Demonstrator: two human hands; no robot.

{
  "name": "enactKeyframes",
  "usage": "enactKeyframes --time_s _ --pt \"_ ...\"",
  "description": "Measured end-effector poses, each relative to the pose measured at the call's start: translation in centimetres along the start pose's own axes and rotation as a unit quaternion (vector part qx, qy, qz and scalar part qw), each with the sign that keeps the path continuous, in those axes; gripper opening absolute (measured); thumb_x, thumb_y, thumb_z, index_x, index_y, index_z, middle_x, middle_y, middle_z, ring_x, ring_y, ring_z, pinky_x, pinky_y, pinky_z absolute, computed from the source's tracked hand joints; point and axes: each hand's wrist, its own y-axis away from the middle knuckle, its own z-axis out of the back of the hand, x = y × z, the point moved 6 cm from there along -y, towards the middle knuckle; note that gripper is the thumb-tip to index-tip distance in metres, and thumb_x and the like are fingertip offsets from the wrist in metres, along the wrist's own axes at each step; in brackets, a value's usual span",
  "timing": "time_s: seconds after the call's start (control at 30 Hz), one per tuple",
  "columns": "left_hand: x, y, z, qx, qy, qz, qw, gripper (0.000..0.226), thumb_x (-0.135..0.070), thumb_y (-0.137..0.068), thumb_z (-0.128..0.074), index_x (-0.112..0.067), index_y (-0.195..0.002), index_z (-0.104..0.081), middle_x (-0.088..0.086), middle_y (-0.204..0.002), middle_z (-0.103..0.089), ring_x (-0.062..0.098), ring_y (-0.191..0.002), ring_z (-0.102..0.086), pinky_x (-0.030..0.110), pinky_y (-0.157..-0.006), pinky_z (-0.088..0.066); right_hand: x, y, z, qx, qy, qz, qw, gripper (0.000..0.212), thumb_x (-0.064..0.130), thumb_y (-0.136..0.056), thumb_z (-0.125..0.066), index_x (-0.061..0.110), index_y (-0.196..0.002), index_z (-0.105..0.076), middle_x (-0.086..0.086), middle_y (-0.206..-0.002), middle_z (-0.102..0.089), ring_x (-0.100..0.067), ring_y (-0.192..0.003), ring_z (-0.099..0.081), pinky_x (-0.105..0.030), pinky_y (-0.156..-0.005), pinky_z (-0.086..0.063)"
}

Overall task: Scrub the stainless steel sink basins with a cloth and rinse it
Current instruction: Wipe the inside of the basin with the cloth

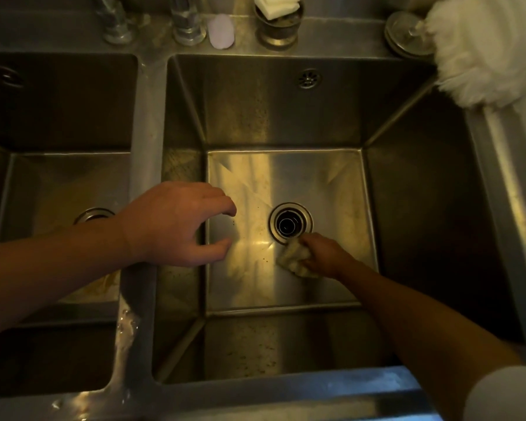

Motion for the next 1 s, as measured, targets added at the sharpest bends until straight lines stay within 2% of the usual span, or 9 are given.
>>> enactKeyframes --time_s 0.1,0.23,0.33,0.43,0.6,0.7,0.77,0.87,1.0 --pt "0.0 0.0 0.0 0.002 0.003 0.000 1.000 0.054 -0.065 -0.085 -0.050 -0.026 -0.120 -0.064 -0.009 -0.106 -0.065 0.008 -0.094 -0.061 0.031 -0.075 -0.054 2.5 0.0 -1.3 0.043 0.062 0.063 0.995 0.058 0.035 -0.085 -0.072 0.017 -0.135 -0.049 -0.008 -0.132 -0.055 -0.027 -0.117 -0.057 -0.031 -0.093 -0.042" --pt "0.0 0.0 0.0 0.003 0.009 0.001 1.000 0.055 -0.065 -0.085 -0.049 -0.025 -0.121 -0.064 -0.009 -0.108 -0.066 0.008 -0.096 -0.061 0.031 -0.078 -0.054 5.2 -0.4 -4.0 0.073 0.101 0.103 0.987 0.061 0.040 -0.080 -0.074 0.021 -0.132 -0.047 -0.008 -0.123 -0.058 -0.027 -0.107 -0.060 -0.037 -0.087 -0.050" --pt "0.1 0.0 0.0 0.005 0.012 0.005 1.000 0.057 -0.066 -0.085 -0.047 -0.026 -0.122 -0.063 -0.009 -0.109 -0.066 0.007 -0.097 -0.060 0.031 -0.079 -0.054 8.1 -0.9 -6.0 0.076 0.105 0.120 0.984 0.064 0.041 -0.081 -0.074 0.020 -0.134 -0.044 -0.010 -0.123 -0.057 -0.030 -0.105 -0.061 -0.040 -0.086 -0.052" --pt "0.1 -0.1 0.1 0.009 0.012 0.006 1.000 0.056 -0.066 -0.086 -0.047 -0.026 -0.121 -0.063 -0.009 -0.107 -0.065 0.008 -0.096 -0.060 0.033 -0.078 -0.054 10.7 -2.0 -6.7 0.050 0.077 0.125 0.988 0.057 0.037 -0.083 -0.073 0.018 -0.130 -0.046 -0.011 -0.122 -0.057 -0.030 -0.105 -0.061 -0.039 -0.086 -0.051" --pt "0.0 -0.1 0.1 0.011 0.008 0.007 1.000 0.055 -0.066 -0.086 -0.046 -0.027 -0.120 -0.063 -0.010 -0.106 -0.065 0.007 -0.095 -0.060 0.031 -0.078 -0.053 9.1 -3.9 -2.9 -0.057 -0.012 0.059 0.997 0.043 0.038 -0.084 -0.070 0.021 -0.119 -0.052 -0.007 -0.115 -0.061 -0.029 -0.103 -0.062 -0.037 -0.083 -0.051" --pt "0.0 -0.1 0.0 0.007 0.012 0.006 1.000 0.055 -0.066 -0.086 -0.047 -0.026 -0.120 -0.064 -0.011 -0.106 -0.066 0.005 -0.096 -0.060 0.028 -0.078 -0.053 5.7 -3.5 0.6 -0.099 -0.081 0.016 0.992 0.050 0.033 -0.085 -0.073 0.015 -0.128 -0.055 -0.008 -0.125 -0.061 -0.026 -0.113 -0.059 -0.027 -0.086 -0.039" --pt "0.1 -0.1 0.0 -0.002 0.014 0.004 1.000 0.054 -0.065 -0.086 -0.047 -0.026 -0.120 -0.064 -0.011 -0.106 -0.066 0.006 -0.095 -0.060 0.028 -0.077 -0.054 2.8 -2.8 2.4 -0.108 -0.055 -0.001 0.993 0.056 0.032 -0.084 -0.074 0.014 -0.132 -0.053 -0.009 -0.129 -0.061 -0.028 -0.117 -0.057 -0.026 -0.085 -0.037" --pt "0.1 0.0 0.0 -0.011 0.013 -0.001 1.000 0.053 -0.064 -0.085 -0.050 -0.025 -0.118 -0.065 -0.010 -0.106 -0.066 0.007 -0.095 -0.061 0.028 -0.075 -0.052 -1.9 -1.4 4.8 -0.120 -0.022 -0.031 0.992 0.053 0.032 -0.081 -0.076 0.013 -0.125 -0.055 -0.012 -0.121 -0.062 -0.031 -0.110 -0.060 -0.024 -0.078 -0.033" --pt "0.0 -0.1 0.1 -0.012 0.003 -0.004 1.000 0.053 -0.063 -0.084 -0.050 -0.024 -0.117 -0.065 -0.008 -0.106 -0.066 0.010 -0.095 -0.062 0.033 -0.074 -0.055 -6.8 1.0 5.7 -0.064 0.056 -0.113 0.990 0.050 0.033 -0.083 -0.074 0.011 -0.121 -0.050 -0.017 -0.119 -0.060 -0.036 -0.107 -0.060 -0.028 -0.072 -0.033"
